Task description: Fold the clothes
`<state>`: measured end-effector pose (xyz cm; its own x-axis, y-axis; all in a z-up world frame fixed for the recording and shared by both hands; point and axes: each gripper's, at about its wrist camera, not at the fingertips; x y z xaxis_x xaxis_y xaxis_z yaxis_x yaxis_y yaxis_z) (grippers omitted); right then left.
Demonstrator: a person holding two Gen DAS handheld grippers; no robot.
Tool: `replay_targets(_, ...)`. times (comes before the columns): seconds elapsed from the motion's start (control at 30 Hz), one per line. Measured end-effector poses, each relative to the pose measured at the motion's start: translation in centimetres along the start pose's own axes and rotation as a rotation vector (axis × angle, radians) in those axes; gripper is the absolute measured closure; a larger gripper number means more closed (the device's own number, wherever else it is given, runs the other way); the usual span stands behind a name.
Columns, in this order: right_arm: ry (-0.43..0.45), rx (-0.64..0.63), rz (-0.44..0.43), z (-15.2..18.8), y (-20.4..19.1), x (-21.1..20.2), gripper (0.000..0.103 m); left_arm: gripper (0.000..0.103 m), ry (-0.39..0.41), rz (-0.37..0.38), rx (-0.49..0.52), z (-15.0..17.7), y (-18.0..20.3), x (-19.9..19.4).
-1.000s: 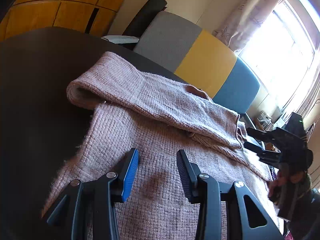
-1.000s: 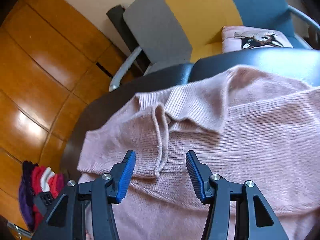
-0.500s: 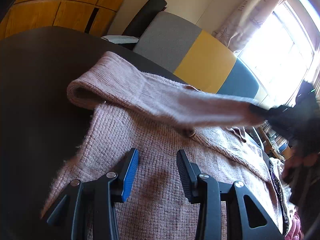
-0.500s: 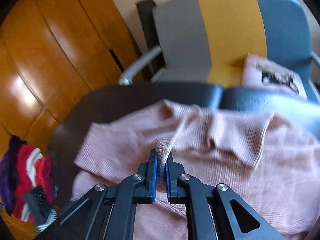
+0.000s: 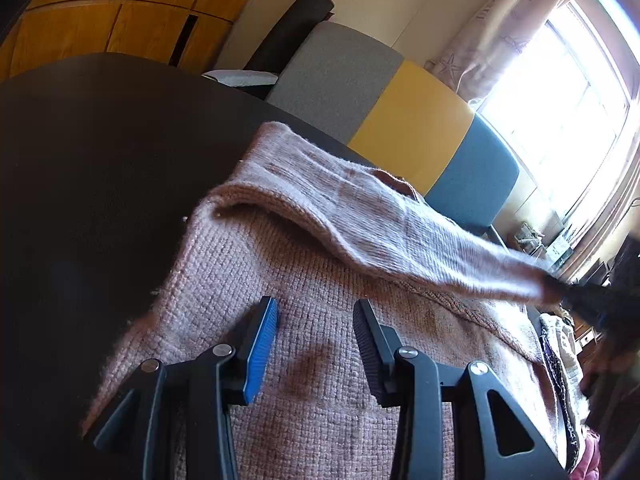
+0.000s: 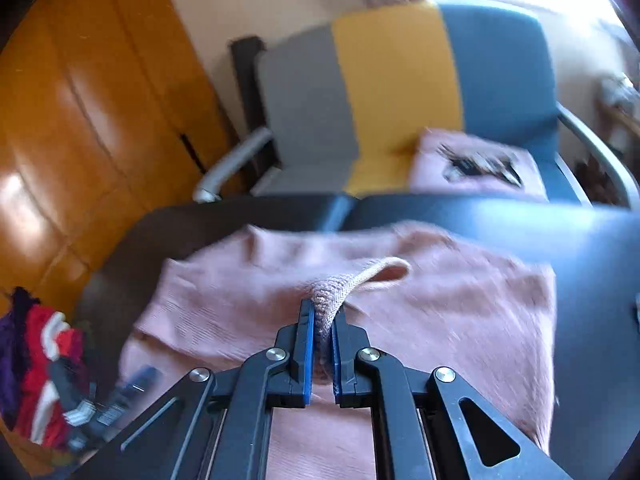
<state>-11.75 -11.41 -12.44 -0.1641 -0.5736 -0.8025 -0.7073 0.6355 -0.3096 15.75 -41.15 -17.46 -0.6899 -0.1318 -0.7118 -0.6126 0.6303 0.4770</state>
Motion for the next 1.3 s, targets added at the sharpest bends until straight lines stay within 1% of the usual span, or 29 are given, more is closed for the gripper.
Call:
replay_targets(0.07, -0.034, 0.052, 0.012, 1.0, 1.9, 1.6, 0.096, 0.060, -0.012, 0.007, -0.007, -0.2, 0.0, -0.1)
replay_targets(0.13, -0.053, 0.082, 0.004, 1.4, 3.2, 2.5, 0.095, 0.056, -0.038, 0.028, -0.045, -0.9, 0.0, -0.1)
replay_targets(0.17, -0.057, 0.096, -0.013, 1.6, 3.6, 2.9, 0.095, 0.054, -0.052, 0.041, -0.067, -1.3, -0.1, -0.1)
replay_targets(0.2, -0.060, 0.111, -0.032, 1.8, 4.0, 3.3, 0.090, 0.051, -0.067, 0.057, -0.098, -1.7, -0.2, -0.1)
replay_targets(0.27, -0.063, 0.148, -0.066, 2.1, 4.9, 3.9, 0.089, 0.050, -0.088, 0.060, -0.125, -2.5, 0.1, -0.2)
replay_targets(0.3, -0.063, 0.160, -0.080, 2.3, 5.2, 4.1, 0.083, 0.050, -0.077, 0.050, -0.099, -2.8, 0.7, -0.4)
replay_targets(0.33, -0.059, 0.180, -0.114, 2.7, 5.7, 4.2, 0.077, 0.050, -0.066, 0.039, -0.073, -3.2, 1.3, -0.6)
replay_targets(0.37, -0.054, 0.201, -0.152, 3.0, 6.2, 4.3, 0.075, 0.050, -0.055, 0.026, -0.044, -3.5, 2.0, -0.8)
replay_targets(0.43, -0.038, 0.230, -0.194, 3.1, 6.6, 4.4, 0.072, 0.050, -0.031, -0.029, 0.039, -4.4, 3.5, -0.8)
replay_targets(0.5, -0.033, 0.232, -0.201, 2.7, 6.5, 4.4, 0.071, 0.050, -0.022, -0.070, 0.103, -5.3, 4.8, -0.3)
replay_targets(0.57, -0.026, 0.219, -0.192, 2.2, 6.2, 4.4, 0.069, 0.050, -0.027, -0.106, 0.138, -6.1, 5.3, 0.5)
replay_targets(0.6, -0.039, 0.189, -0.168, 2.0, 5.7, 4.5, 0.069, 0.050, -0.032, -0.130, 0.156, -6.3, 5.5, 1.0)
replay_targets(0.63, -0.054, 0.157, -0.142, 1.9, 5.2, 4.6, 0.072, 0.050, -0.040, -0.155, 0.173, -6.6, 5.6, 1.7)
replay_targets(0.67, -0.069, 0.125, -0.115, 1.7, 4.6, 4.8, 0.072, 0.050, -0.060, -0.184, 0.177, -6.5, 5.6, 2.5)
replay_targets(0.7, -0.093, 0.084, -0.067, 1.9, 4.0, 4.9, 0.076, 0.050, -0.090, -0.191, 0.178, -6.1, 5.3, 3.2)
replay_targets(0.73, -0.099, 0.038, -0.014, 2.2, 3.4, 4.6, 0.077, 0.051, -0.119, -0.197, 0.180, -5.7, 5.1, 3.8)
replay_targets(0.77, -0.087, 0.018, 0.036, 2.4, 3.2, 4.1, 0.077, 0.050, -0.139, -0.204, 0.186, -5.2, 4.9, 4.3)
replay_targets(0.8, -0.073, 0.000, 0.086, 2.6, 3.0, 3.6, 0.076, 0.050, -0.120, -0.212, 0.215, -4.7, 5.3, 3.9)
replay_targets(0.83, -0.060, -0.017, 0.135, 2.9, 2.7, 3.1, 0.073, 0.051, -0.115, -0.202, 0.217, -4.8, 5.6, 3.6)
replay_targets(0.87, -0.046, -0.035, 0.184, 3.1, 2.5, 2.6, 0.072, 0.051, -0.110, -0.193, 0.220, -4.9, 5.9, 3.3)
replay_targets(0.9, -0.022, -0.046, 0.188, 3.0, 2.1, 2.1, 0.072, 0.051, -0.102, -0.183, 0.222, -5.0, 6.2, 2.9)
replay_targets(0.97, 0.016, -0.083, 0.179, 2.7, 1.2, 1.5, 0.072, 0.050, -0.054, -0.165, 0.242, -5.7, 7.3, 2.0)
replay_targets(1.0, 0.025, -0.111, 0.172, 2.5, 0.5, 1.6, 0.072, 0.050, -0.041, -0.171, 0.263, -6.1, 8.0, 2.0)
replay_targets(1.07, 0.032, -0.177, 0.166, 2.2, -0.9, 2.1, 0.071, 0.050, -0.024, -0.211, 0.312, -6.6, 9.0, 2.6)
replay_targets(1.13, 0.013, -0.235, 0.180, 1.9, -2.3, 3.6, 0.071, 0.050, -0.047, -0.261, 0.334, -6.9, 9.1, 4.2)
replay_targets(1.2, -0.026, -0.262, 0.217, 2.1, -2.5, 5.6, 0.070, 0.050, -0.109, -0.293, 0.319, -6.9, 8.3, 6.4)
replay_targets(1.23, -0.023, -0.261, 0.213, 2.1, -2.3, 6.2, 0.069, 0.047, -0.137, -0.303, 0.310, -6.9, 7.9, 7.4)
replay_targets(1.27, -0.018, -0.258, 0.207, 2.1, -2.0, 6.8, 0.068, 0.046, -0.146, -0.285, 0.291, -7.1, 7.5, 7.8)
replay_targets(1.3, -0.016, -0.253, 0.200, 1.6, -1.8, 7.1, 0.067, 0.045, -0.136, -0.265, 0.271, -7.6, 7.2, 7.8)
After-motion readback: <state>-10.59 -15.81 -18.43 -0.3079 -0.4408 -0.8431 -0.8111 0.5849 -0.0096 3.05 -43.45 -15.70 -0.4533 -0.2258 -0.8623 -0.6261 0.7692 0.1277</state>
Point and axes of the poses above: each gripper's, at about its wrist camera, not at the fingertips, and x roughly the way its jaws point, y to its right, z to its underside, and after that the axes turned 11 degrees about -y, right-handed
